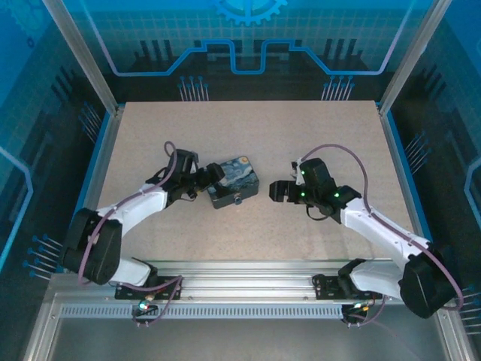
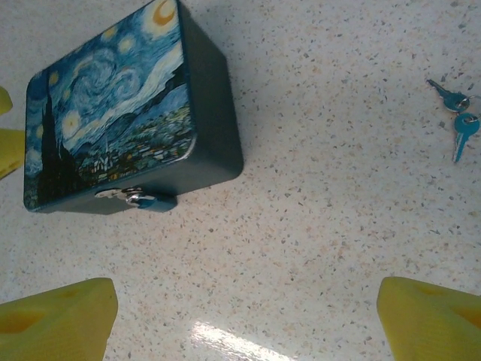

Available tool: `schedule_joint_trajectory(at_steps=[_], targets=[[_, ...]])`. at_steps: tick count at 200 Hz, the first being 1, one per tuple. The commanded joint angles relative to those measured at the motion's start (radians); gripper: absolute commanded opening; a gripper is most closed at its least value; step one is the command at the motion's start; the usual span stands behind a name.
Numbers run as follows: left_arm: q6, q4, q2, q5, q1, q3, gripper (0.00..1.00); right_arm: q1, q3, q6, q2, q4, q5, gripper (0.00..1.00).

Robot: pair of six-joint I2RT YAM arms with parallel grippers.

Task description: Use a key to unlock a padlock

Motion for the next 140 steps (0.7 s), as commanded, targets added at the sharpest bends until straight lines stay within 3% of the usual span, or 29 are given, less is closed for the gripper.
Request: schedule_joint_trajectory(at_steps=[1,29,64,140], targets=[[0.066,0.011,0.057,0.065,-0.033,0.084,0.90,0.013,0.049,0.016,0.042,-0.004,-0.019,0.90],[0.106,-0.034,0.096,0.084,-0.041,0.142,0.91,0.014,0.092,0.022,0.112,0.002,-0.037,0.89],[0.096,-0.010,0.033,0.073,-0.041,0.074,0.92,0.012,0.165,0.024,0.223,0.030,-0.053,0.89],[0.078,0.020,0.086,0.108,-0.041,0.091,0.92,0.009,0.352,0.011,0.515,0.045,-0.137,0.74]])
